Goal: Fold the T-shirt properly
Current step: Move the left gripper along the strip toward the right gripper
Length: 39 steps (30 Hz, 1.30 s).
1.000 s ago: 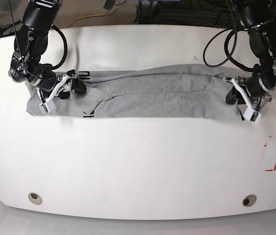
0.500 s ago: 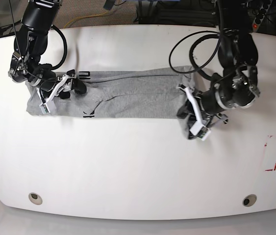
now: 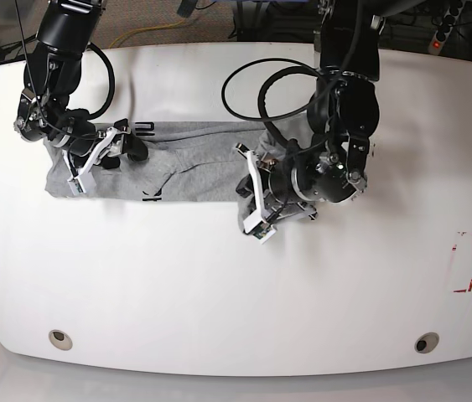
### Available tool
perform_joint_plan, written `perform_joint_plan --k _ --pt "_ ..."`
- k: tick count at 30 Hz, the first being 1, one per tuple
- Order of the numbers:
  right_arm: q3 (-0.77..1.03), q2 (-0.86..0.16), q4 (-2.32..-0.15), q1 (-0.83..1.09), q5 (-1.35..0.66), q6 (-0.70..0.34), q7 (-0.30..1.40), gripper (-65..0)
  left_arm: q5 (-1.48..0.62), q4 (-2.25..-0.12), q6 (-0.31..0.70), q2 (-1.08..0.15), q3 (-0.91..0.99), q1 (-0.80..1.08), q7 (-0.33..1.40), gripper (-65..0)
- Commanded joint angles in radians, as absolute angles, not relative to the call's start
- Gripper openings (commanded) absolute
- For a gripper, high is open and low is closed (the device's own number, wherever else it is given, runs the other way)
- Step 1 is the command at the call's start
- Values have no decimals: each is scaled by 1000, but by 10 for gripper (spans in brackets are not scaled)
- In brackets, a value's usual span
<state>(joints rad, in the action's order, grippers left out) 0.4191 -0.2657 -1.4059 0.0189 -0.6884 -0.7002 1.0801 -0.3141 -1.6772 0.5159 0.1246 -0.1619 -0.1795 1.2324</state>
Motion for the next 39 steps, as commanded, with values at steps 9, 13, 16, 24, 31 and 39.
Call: perform_joint_plan --k 9,13,16,24,31,39 --pt "421 -277 -1414 13 -682 -698 1101 -206 -302 -1690 510 150 -280 -206 1205 -275" --pt "421 -275 -1414 13 -685 -698 1101 -206 -255 -1701 510 157 -288 -206 1205 -192" --pt "421 -274 -1414 13 -685 -698 1101 -206 -259 -1758 510 157 -309 -214 1205 -192" --pt "450 -275 -1477 -1 -687 -698 1110 -206 -232 -1900 515 124 -335 -211 1205 -192" --pt "582 -275 -1541 -73 -687 -698 1191 -200 -176 -1899 518 16 -295 -101 1171 -192" --pt "716 -349 -1458 -165 -679 -698 1221 -195 -173 -1879 518 -85 -240 45 1003 -192"
